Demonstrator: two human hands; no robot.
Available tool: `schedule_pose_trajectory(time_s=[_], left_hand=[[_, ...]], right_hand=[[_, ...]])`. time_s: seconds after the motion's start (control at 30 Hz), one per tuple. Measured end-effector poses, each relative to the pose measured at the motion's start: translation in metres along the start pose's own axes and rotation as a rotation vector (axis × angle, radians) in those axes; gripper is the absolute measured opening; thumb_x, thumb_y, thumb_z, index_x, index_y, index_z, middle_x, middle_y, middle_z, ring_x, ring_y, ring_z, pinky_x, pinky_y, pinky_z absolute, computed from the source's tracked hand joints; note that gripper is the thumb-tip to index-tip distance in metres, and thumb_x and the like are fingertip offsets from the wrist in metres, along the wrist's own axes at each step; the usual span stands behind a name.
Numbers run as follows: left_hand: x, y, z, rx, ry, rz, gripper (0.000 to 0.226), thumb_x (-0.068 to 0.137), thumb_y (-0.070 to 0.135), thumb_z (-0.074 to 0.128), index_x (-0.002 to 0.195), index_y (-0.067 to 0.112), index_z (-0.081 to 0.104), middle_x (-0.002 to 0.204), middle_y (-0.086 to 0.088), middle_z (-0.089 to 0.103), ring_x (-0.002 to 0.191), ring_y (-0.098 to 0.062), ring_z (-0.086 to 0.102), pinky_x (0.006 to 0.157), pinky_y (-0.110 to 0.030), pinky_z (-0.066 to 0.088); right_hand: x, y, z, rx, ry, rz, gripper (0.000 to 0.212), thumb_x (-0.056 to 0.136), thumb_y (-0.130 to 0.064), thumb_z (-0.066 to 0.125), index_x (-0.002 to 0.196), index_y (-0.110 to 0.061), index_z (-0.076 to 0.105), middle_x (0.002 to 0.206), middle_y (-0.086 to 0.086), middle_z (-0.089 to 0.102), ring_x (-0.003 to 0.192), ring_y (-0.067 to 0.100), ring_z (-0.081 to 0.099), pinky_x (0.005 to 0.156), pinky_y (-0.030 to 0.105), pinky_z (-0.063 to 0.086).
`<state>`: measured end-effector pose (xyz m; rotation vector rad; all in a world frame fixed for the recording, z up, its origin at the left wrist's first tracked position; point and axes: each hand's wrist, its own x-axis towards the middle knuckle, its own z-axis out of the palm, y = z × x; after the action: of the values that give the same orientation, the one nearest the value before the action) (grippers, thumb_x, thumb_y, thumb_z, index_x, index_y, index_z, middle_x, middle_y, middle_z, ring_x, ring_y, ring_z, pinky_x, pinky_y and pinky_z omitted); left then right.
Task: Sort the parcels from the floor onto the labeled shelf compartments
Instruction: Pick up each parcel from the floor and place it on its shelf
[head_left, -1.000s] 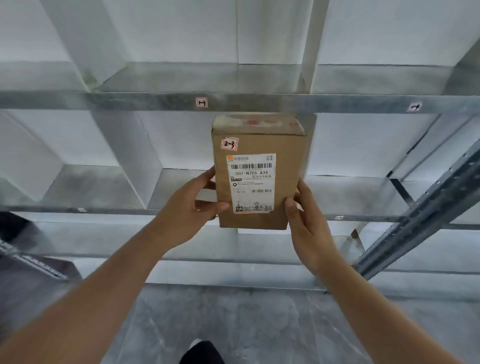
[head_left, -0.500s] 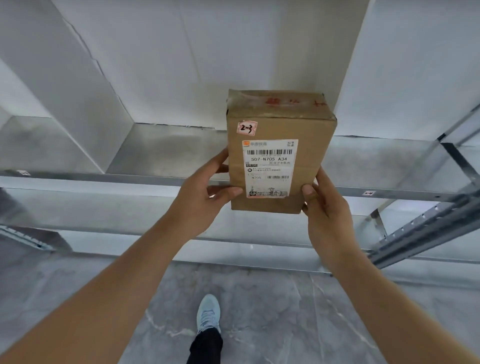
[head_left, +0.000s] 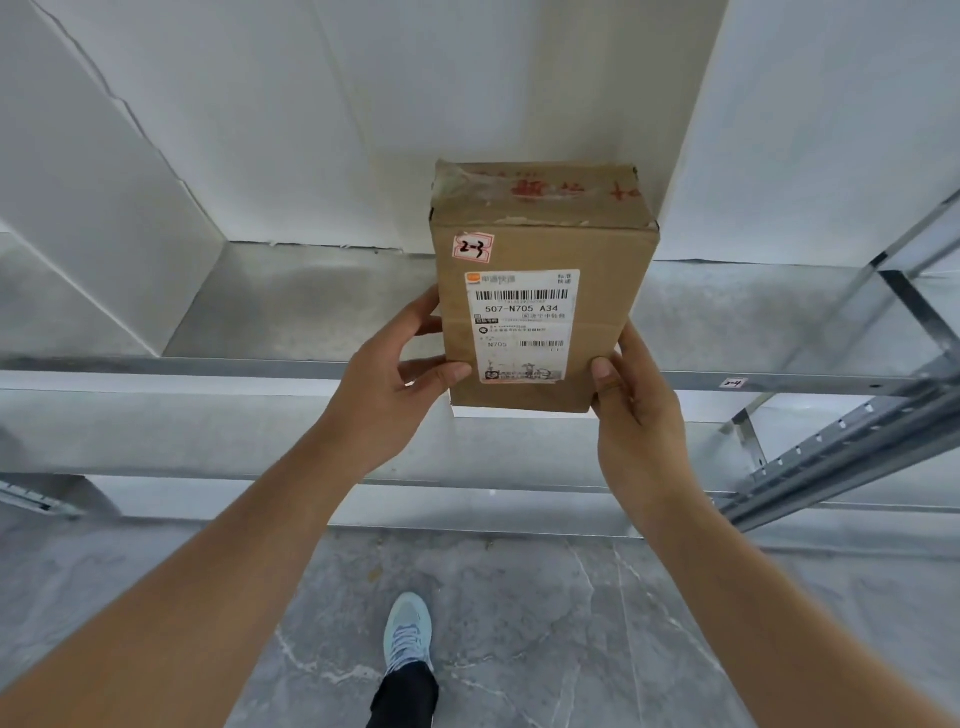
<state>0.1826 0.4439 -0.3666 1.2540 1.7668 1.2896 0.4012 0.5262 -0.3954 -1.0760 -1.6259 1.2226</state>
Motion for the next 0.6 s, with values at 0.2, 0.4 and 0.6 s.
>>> schedule_pose_trajectory(time_s=[0.2,0.4,0.6], left_hand=[[0.016,-0.009,-0.005,0.016,-0.019,-0.012,0.068,0.097,0.011,0.069,0.154,0.039,0.044,0.131,0.017,0.065,0.115,-0.02,0.071,0.1,-0.042,0.059],[0.027,-0.017,-0.007,0.01,-0.022,0.012,0.067,0.097,0.011,0.07,0.154,0.036,0.045,0.13,0.019,0.065,0.114,-0.017,0.072,0.092,-0.024,0.06],[0.046,-0.022,-0.008,0.028,-0.006,0.026,0.066,0.095,0.014,0.073,0.152,0.037,0.047,0.133,0.016,0.066,0.118,-0.017,0.069,0.095,-0.033,0.061]], right_hand=[[0.012,0.002,0.016,-0.016,0.003,0.019,0.051,0.113,-0.016,0.037,0.156,-0.042,0.041,0.144,-0.018,0.061,0.134,0.006,0.056,0.115,0.042,0.046],[0.022,0.004,0.025,-0.039,0.043,0.013,0.048,0.113,-0.017,0.035,0.154,-0.041,0.044,0.136,-0.021,0.064,0.128,0.004,0.057,0.105,0.03,0.048],[0.037,0.008,0.035,-0.032,0.103,0.026,0.042,0.112,-0.017,0.035,0.15,-0.03,0.048,0.133,-0.021,0.064,0.121,-0.005,0.056,0.093,0.012,0.042]])
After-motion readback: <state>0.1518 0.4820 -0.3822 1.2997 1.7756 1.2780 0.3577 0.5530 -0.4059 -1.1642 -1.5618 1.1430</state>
